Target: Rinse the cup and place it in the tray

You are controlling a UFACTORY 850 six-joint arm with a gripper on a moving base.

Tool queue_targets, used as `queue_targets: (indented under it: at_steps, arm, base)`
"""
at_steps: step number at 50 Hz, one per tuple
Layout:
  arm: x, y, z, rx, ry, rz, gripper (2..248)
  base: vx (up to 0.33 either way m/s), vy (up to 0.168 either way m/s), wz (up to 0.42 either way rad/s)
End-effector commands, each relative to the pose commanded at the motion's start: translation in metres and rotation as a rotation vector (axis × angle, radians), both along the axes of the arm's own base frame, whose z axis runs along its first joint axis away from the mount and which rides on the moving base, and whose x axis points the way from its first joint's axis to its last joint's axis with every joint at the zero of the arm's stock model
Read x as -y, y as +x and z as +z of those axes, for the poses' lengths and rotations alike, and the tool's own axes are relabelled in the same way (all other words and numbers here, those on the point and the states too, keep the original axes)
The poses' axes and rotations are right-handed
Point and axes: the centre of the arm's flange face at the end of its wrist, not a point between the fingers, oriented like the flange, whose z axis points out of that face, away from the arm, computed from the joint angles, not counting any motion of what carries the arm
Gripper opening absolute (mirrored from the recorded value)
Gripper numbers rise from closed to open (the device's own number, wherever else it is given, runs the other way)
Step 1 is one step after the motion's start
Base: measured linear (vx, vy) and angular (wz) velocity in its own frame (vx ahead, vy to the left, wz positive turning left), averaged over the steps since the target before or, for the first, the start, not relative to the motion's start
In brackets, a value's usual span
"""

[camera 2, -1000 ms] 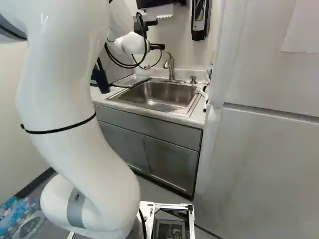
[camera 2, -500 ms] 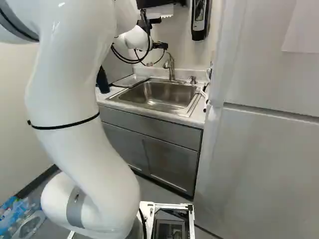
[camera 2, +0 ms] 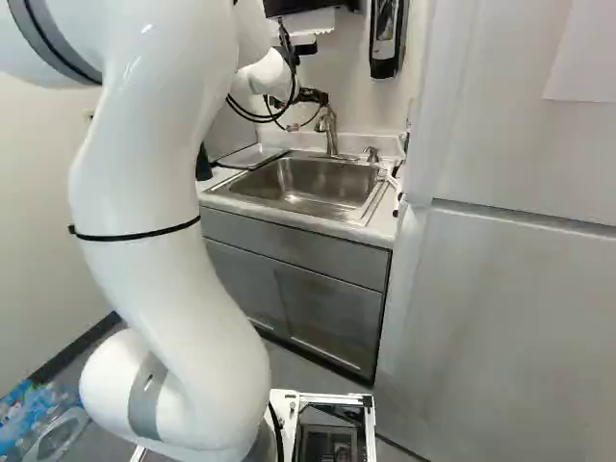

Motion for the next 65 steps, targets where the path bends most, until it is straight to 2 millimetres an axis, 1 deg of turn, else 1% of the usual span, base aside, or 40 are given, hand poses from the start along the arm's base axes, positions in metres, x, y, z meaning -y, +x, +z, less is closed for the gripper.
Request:
queue_targets:
  at_steps: [17,47,56,65]
  arm:
    - [0.000,0.020,-0.007,-0.042,0.003,0.002,247]
    - [0.001,0.074,-0.014,-0.012,0.001,0.006,247]
    - [0.001,0.081,-0.013,0.015,-0.001,0.006,247]
    - [0.001,0.084,-0.010,0.054,-0.003,0.006,247]
  base:
    - [0.000,0.000,0.000]
    - [0.000,0.000,0.000]
    - [0.000,0.000,0.000]
    - [0.000,0.000,0.000]
